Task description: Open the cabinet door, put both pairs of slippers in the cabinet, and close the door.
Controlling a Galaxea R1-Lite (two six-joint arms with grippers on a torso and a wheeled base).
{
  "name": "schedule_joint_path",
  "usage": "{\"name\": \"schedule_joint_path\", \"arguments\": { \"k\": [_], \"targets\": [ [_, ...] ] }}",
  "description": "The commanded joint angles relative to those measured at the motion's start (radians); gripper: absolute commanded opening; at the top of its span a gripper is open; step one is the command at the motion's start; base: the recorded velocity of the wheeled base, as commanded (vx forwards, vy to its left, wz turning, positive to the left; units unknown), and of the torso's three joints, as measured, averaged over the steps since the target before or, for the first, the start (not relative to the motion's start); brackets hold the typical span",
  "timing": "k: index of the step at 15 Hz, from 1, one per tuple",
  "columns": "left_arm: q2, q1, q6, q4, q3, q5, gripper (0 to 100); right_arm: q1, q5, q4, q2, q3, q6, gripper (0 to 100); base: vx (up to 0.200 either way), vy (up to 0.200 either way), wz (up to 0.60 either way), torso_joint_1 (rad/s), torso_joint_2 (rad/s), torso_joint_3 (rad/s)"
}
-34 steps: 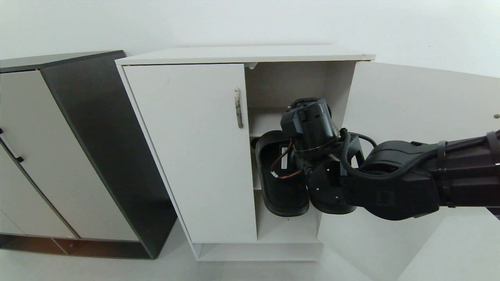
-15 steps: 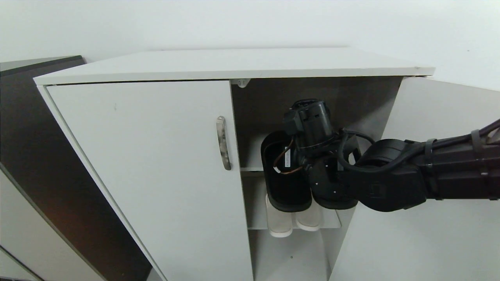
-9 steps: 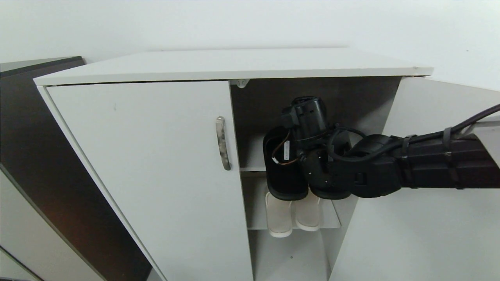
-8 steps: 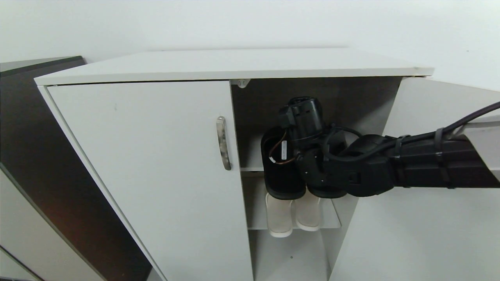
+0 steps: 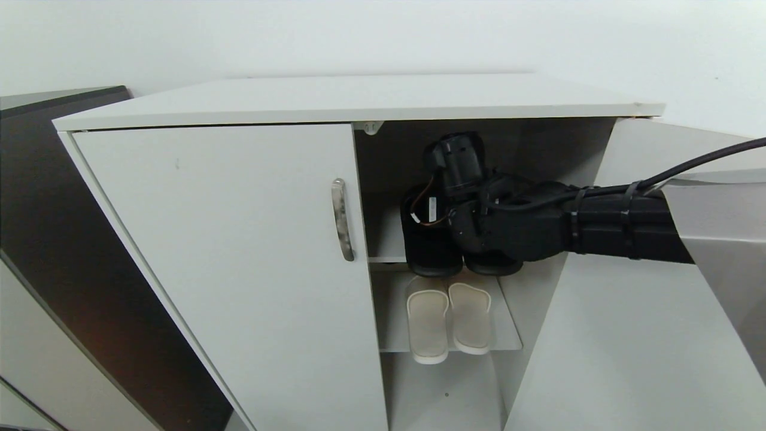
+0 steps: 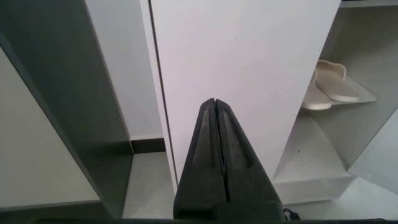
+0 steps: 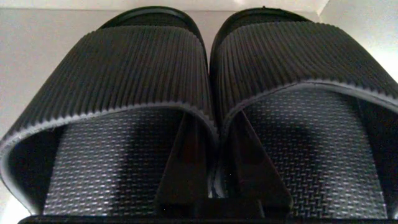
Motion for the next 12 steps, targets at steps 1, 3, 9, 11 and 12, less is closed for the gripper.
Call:
{"name": "schedule_joint_path", "arguments": {
  "k": [1, 3, 9, 11, 12],
  "targets": [
    [0.001, 0.000, 0.000, 0.000, 0.000, 0.000, 0, -0.015, 0.001, 0.041, 0.059, -0.102, 0.001, 0, 0.000, 0.000, 0.00, 0.000, 0.00, 0.000],
    [0.001, 0.000, 0.000, 0.000, 0.000, 0.000, 0, -0.027, 0.001, 0.045, 0.086, -0.112, 0.001, 0, 0.000, 0.000, 0.00, 0.000, 0.00, 0.000],
    [-0.001, 0.000, 0.000, 0.000, 0.000, 0.000, 0, -0.033, 0.001, 0.044, 0.094, -0.112, 0.001, 0, 0.000, 0.000, 0.00, 0.000, 0.00, 0.000],
    [0.001, 0.000, 0.000, 0.000, 0.000, 0.000, 0, -0.033, 0.001, 0.044, 0.094, -0.112, 0.002, 100, 0.000, 0.000, 0.00, 0.000, 0.00, 0.000],
    [0.001, 0.000, 0.000, 0.000, 0.000, 0.000, 0, -0.033, 0.000, 0.044, 0.089, -0.112, 0.004, 100, 0.000, 0.000, 0.00, 0.000, 0.00, 0.000]
  ]
}}
